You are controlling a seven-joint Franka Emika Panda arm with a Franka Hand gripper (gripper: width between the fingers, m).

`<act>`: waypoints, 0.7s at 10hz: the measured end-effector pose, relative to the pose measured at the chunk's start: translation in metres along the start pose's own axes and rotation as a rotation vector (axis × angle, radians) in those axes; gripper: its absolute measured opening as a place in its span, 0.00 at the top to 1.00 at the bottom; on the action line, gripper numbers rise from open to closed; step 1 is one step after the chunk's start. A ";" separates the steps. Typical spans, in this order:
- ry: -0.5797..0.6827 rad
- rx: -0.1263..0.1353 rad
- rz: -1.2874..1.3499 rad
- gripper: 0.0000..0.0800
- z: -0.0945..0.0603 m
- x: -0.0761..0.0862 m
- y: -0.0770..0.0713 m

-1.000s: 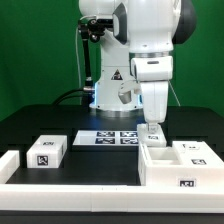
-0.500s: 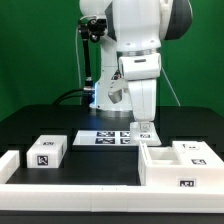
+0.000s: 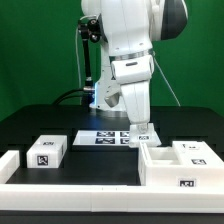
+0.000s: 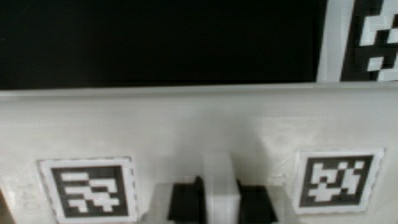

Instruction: Assemble cabinet

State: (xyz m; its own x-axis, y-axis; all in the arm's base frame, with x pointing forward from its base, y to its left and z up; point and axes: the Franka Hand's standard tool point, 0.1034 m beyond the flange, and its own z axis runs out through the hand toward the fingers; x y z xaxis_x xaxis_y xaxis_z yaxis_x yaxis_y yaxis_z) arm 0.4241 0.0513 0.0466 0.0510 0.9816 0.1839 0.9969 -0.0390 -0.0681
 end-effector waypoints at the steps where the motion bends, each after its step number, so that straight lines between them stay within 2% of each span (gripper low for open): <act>1: 0.000 -0.008 -0.006 0.92 -0.001 0.001 0.001; 2: -0.003 -0.031 -0.027 0.92 -0.005 0.006 0.005; 4: -0.010 -0.053 -0.080 0.92 -0.012 0.015 0.011; 7: -0.007 -0.046 -0.069 0.92 -0.009 0.014 0.010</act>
Offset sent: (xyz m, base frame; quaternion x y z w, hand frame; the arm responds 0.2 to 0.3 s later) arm 0.0228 0.0189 0.0260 -0.0591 -0.0068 -0.1279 0.9900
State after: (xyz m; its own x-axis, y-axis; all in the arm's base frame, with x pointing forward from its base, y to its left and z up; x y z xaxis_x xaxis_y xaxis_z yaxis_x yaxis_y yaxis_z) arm 0.4349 0.0628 0.0574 -0.0181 0.9835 0.1800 0.9997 0.0204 -0.0108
